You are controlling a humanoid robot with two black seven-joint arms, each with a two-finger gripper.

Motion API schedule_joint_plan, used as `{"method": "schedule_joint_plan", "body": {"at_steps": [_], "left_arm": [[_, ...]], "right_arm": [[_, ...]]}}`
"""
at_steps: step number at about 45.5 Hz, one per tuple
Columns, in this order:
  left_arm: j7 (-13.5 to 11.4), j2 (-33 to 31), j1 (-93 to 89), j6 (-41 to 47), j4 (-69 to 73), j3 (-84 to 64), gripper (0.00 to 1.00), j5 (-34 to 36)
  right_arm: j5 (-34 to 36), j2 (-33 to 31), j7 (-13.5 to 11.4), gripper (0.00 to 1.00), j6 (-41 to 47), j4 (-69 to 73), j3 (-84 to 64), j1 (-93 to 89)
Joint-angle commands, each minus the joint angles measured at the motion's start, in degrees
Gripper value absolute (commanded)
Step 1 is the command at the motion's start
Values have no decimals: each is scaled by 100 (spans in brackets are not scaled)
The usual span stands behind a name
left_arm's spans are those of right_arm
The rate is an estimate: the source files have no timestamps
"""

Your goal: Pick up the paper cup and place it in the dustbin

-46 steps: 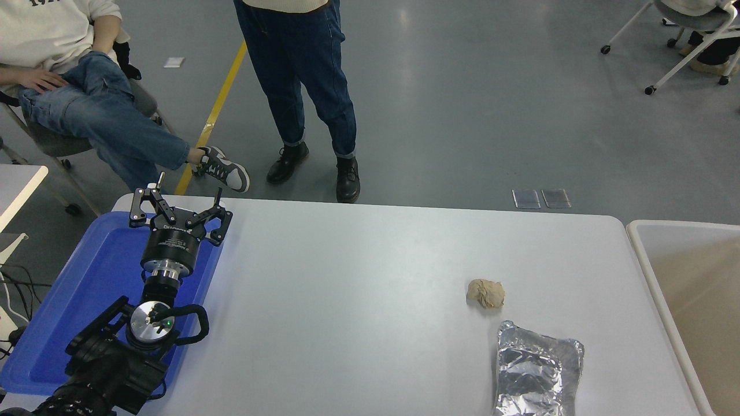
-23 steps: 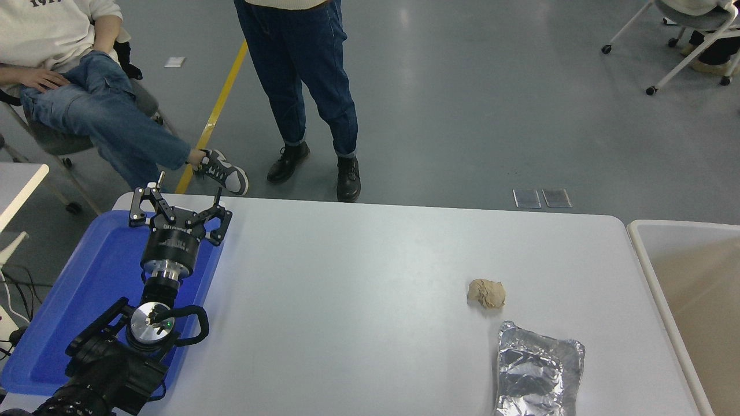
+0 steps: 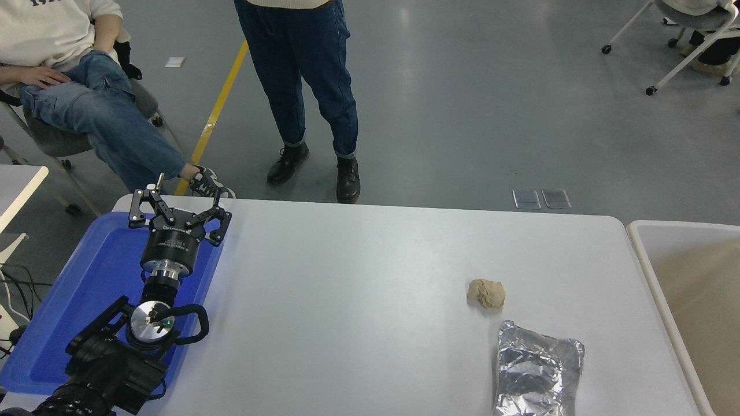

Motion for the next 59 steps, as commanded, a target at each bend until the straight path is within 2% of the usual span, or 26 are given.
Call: {"method": "schedule_joint_plan", "body": {"at_steps": [1, 7, 12, 28, 45, 49, 52, 56, 59], "left_arm": [[0, 1, -5, -11, 0, 0, 100, 3], [0, 1, -5, -2, 0, 0, 100, 3], [0, -7, -5, -2, 0, 0, 100, 3], [0, -7, -5, -2, 0, 0, 100, 3], [0, 1, -5, -2, 0, 0, 100, 3], [0, 1, -5, -2, 0, 9, 100, 3], [0, 1, -5, -2, 0, 9, 100, 3], [0, 1, -5, -2, 0, 0, 100, -6], [0, -7, -5, -2, 0, 0, 100, -6]], "right_arm": [[9, 655, 1, 0, -735, -927, 854, -1364], [9, 989, 1, 0, -1588, -954, 1214, -1856], [9, 1139, 1, 0, -1844, -963, 1522, -2041], [9, 1499, 1, 0, -2037, -1174, 1672, -2436], [167, 1517, 10, 1, -2239, -1191, 1672, -2454], [167, 1517, 10, 29, -2476, -1191, 1663, -2463], [167, 1517, 10, 45, -2635, -1191, 1663, -2463], [167, 1517, 10, 75, -2863, -1183, 1672, -2463], [167, 1517, 10, 87, -3004, -1182, 1672, -2472]]}}
